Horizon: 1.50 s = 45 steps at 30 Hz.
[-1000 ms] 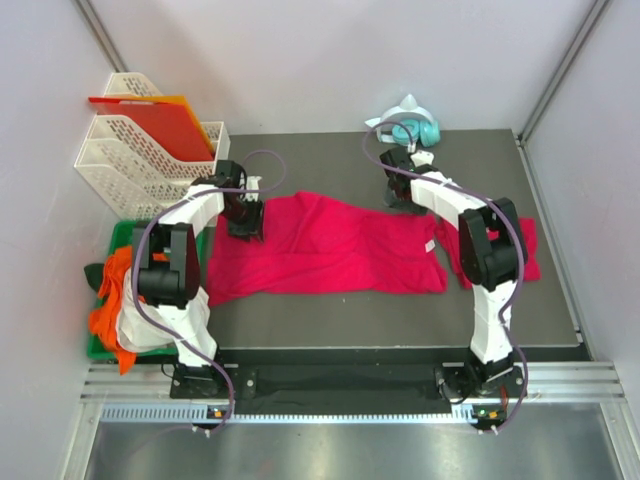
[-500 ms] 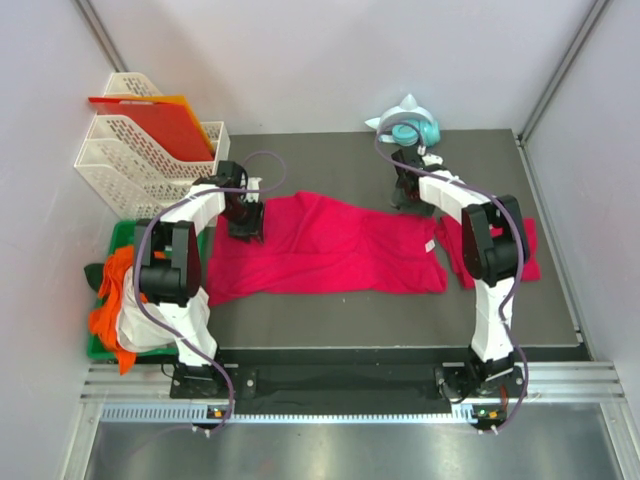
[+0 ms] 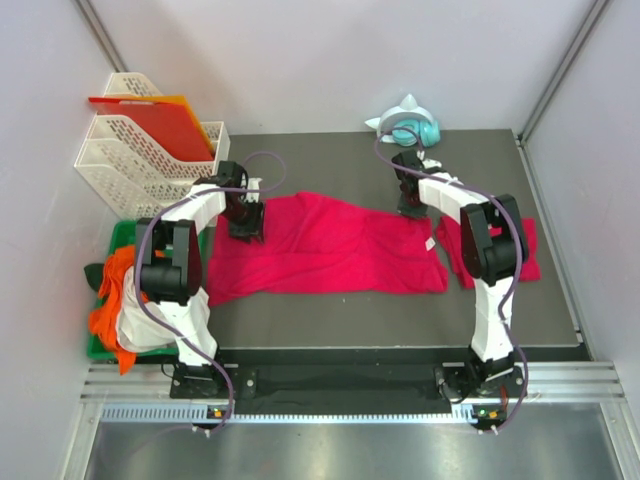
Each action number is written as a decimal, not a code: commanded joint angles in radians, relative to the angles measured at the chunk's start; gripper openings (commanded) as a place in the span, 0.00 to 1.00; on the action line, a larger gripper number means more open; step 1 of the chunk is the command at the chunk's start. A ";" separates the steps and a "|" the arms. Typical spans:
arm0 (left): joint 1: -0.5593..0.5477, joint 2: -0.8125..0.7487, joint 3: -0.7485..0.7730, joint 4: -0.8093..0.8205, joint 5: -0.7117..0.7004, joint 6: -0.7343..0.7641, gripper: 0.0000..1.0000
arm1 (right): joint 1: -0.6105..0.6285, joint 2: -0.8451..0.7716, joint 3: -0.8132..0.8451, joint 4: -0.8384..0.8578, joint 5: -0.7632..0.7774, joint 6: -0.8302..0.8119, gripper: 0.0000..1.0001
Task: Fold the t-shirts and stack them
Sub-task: Fold the flattened tshirt in 1/3 of the way
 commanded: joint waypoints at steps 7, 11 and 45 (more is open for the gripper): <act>0.002 -0.037 -0.001 0.003 0.009 -0.003 0.48 | 0.060 -0.216 -0.191 0.154 0.081 -0.038 0.00; 0.002 -0.043 -0.018 0.006 0.010 0.001 0.48 | 0.097 -0.315 -0.256 0.193 0.134 -0.029 0.00; 0.002 0.002 -0.013 -0.022 0.026 0.004 0.47 | 0.554 -0.439 -0.474 -0.026 0.310 0.278 0.00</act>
